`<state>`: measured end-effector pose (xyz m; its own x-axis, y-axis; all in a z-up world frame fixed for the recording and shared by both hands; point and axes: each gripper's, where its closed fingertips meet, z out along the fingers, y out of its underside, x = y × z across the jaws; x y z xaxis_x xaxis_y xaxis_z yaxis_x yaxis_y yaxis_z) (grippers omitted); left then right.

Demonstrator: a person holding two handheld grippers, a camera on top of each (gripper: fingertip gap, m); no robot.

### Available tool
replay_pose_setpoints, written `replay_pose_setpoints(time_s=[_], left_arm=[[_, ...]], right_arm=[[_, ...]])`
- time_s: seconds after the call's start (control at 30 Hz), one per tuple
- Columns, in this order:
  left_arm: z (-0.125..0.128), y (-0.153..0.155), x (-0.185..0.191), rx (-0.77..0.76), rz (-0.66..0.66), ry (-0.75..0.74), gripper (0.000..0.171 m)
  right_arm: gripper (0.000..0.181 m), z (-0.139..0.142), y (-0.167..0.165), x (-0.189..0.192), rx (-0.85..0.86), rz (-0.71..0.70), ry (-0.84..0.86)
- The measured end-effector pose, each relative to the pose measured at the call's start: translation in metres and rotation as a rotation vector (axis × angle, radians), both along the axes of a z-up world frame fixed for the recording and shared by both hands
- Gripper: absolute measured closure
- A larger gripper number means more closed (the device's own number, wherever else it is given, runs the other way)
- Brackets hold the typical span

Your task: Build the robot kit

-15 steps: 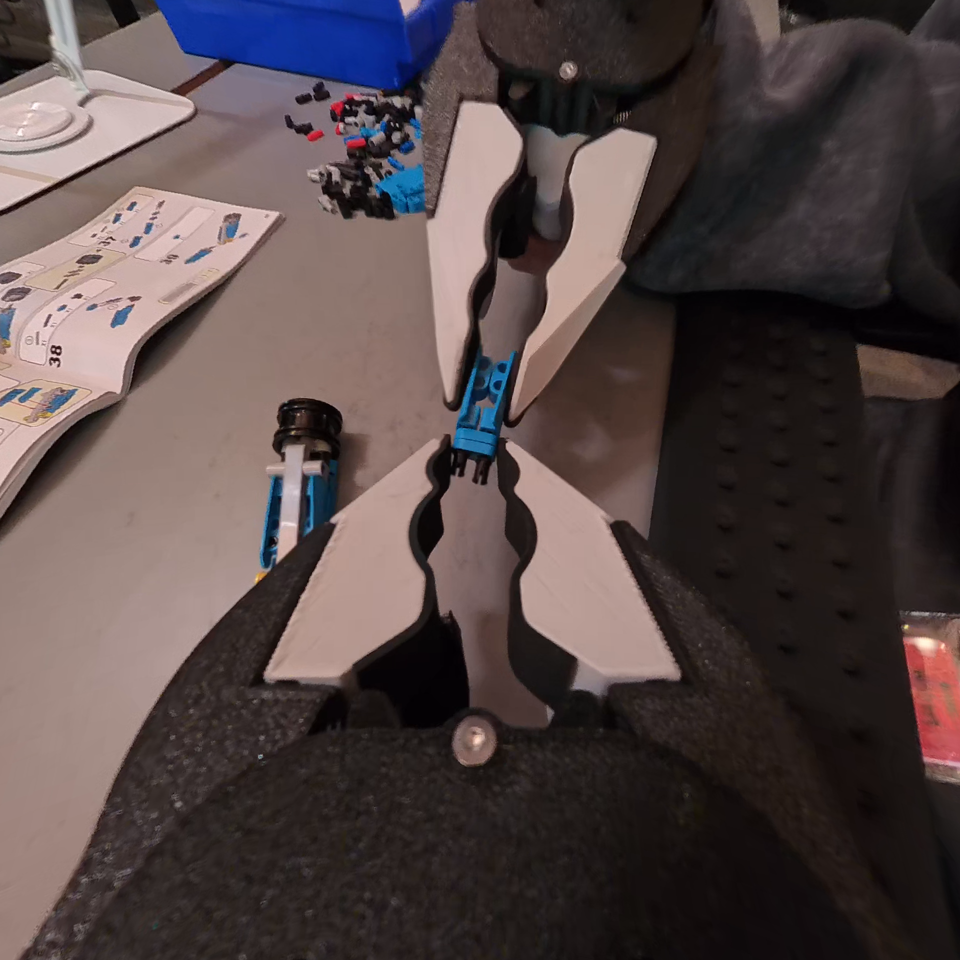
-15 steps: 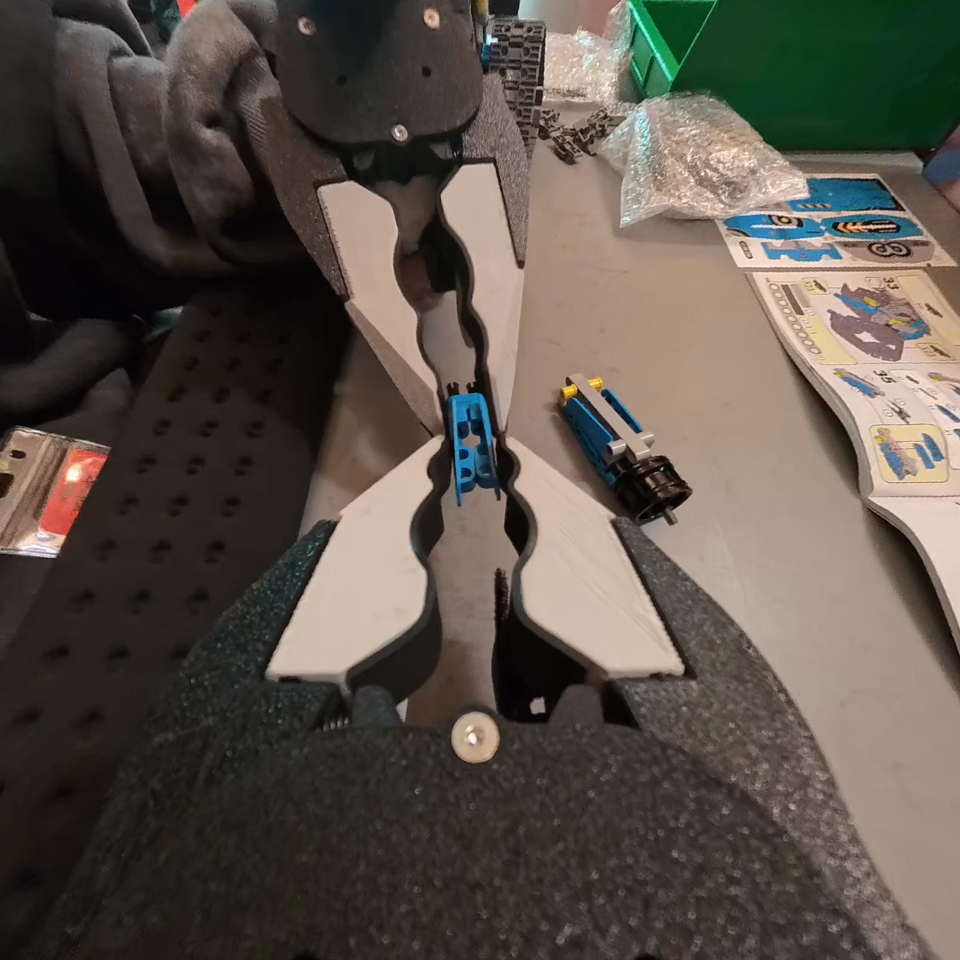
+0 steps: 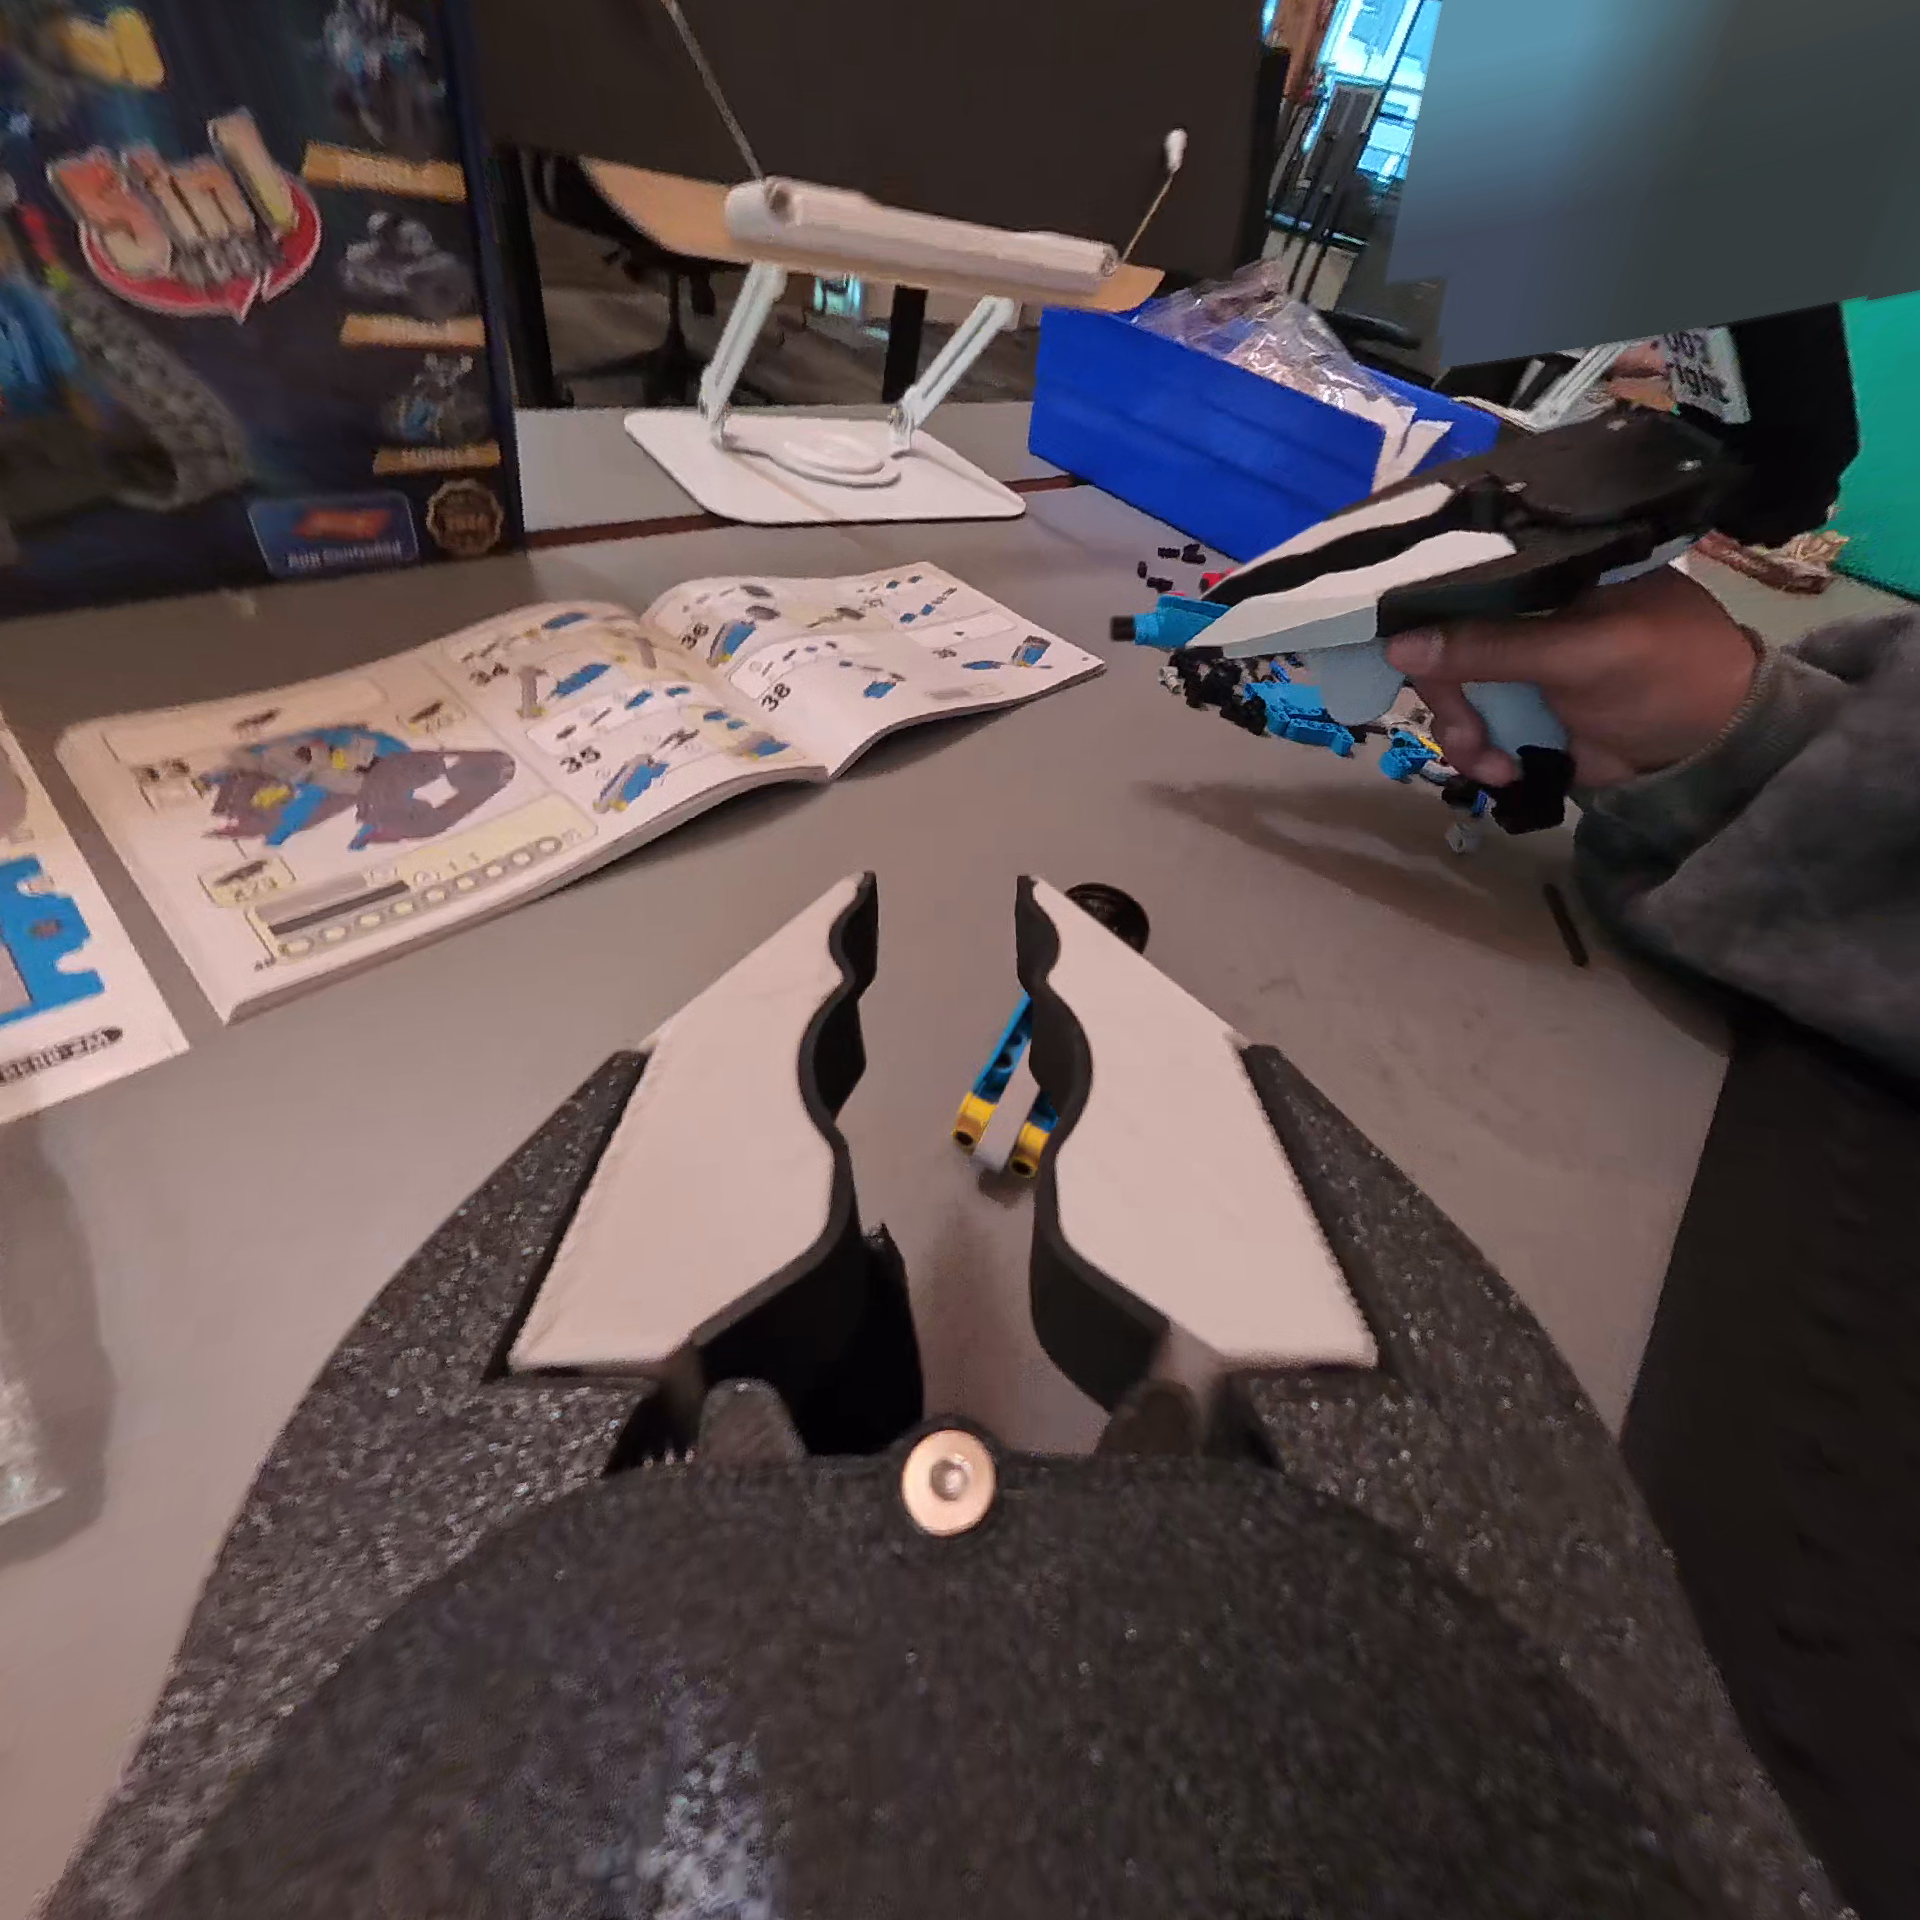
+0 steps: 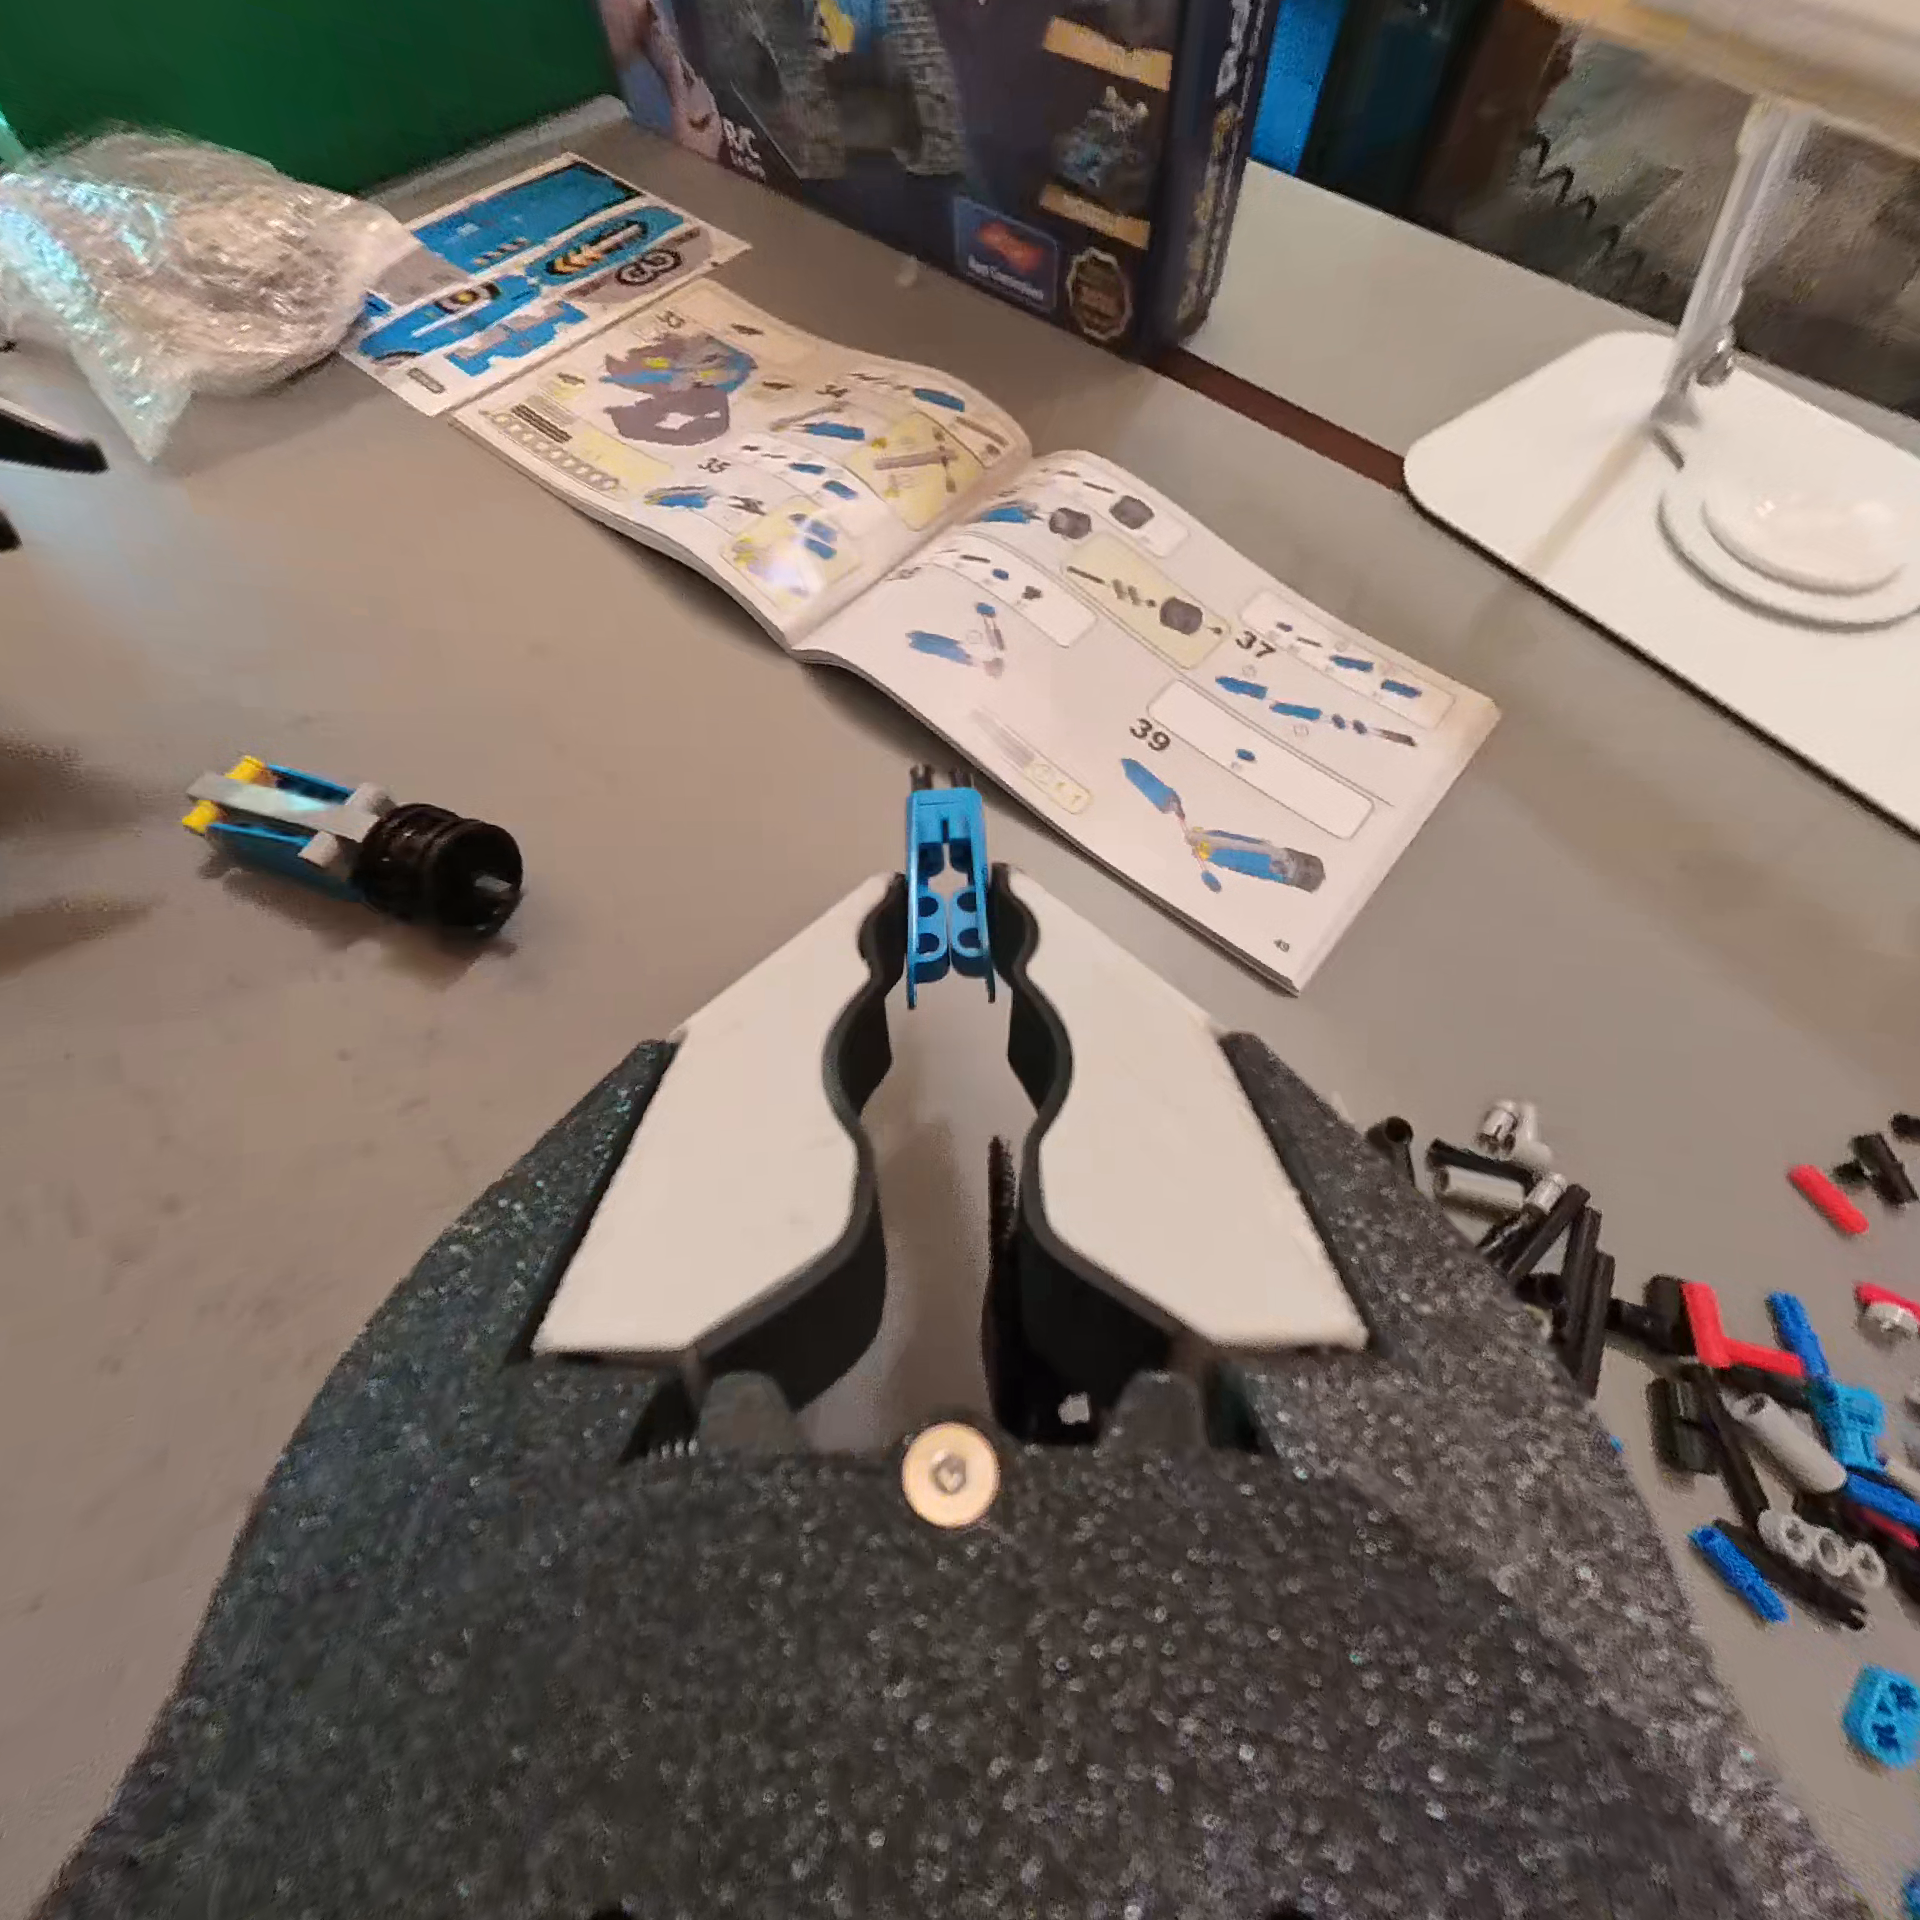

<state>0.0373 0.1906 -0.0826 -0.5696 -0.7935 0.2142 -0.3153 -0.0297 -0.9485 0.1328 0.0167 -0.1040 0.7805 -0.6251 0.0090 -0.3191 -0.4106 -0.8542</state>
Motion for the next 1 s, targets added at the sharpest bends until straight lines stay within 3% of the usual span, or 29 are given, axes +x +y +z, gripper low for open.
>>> replay_pose_setpoints(time_s=[0.23,0.47,1.0], left_arm=[[-0.027,-0.006,0.008,0.077,-0.024,0.153,0.146],[-0.033,-0.009,0.008,0.017,-0.073,0.232,0.146],[-0.035,-0.006,0.009,-0.057,-0.081,0.287,0.146]], right_arm=[[0.166,-0.032,-0.009,0.008,-0.076,-0.032,0.084],[0.166,-0.058,-0.012,0.01,-0.12,-0.039,0.176],[0.165,-0.059,-0.011,0.01,-0.085,-0.051,0.208]])
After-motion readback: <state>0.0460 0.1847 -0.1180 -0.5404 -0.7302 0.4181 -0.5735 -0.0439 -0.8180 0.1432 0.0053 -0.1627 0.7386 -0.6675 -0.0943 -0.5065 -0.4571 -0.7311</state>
